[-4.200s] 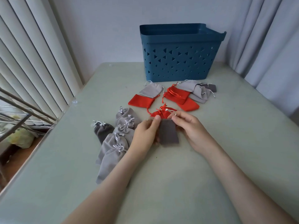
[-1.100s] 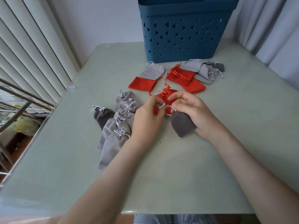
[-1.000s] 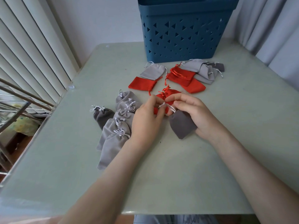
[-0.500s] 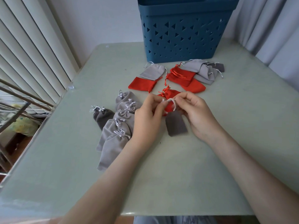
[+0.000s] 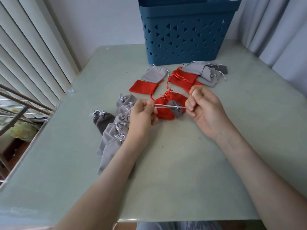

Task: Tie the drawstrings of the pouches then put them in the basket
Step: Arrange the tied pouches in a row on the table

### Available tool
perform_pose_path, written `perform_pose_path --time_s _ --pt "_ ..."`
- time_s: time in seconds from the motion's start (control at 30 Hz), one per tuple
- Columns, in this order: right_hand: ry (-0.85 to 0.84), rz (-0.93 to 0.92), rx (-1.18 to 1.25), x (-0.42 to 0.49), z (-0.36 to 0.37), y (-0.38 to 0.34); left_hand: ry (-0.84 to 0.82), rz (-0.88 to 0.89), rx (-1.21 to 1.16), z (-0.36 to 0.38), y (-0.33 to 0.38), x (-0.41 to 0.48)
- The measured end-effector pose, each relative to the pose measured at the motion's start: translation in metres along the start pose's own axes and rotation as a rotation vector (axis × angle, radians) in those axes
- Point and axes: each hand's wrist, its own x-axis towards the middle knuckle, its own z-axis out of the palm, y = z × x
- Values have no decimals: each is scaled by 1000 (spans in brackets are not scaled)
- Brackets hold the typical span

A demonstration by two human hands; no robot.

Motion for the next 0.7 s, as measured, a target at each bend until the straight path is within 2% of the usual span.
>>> perform_pose_path --time_s 0.1,0.23,0.4,0.5,0.7 --pt "-64 -33 -308 -4 3 2 -170 -21 -238 3 11 -5" --pt "-155 -21 -520 -10 10 9 -289 40 -259 5 13 -10" --pt "-253 -14 -470 -14 17 7 -349 131 -75 5 11 -13" --pt "-224 25 -409 -17 19 6 -349 214 23 4 10 -14" --pt "-196 39 -390 -15 18 10 -171 328 243 2 9 -12"
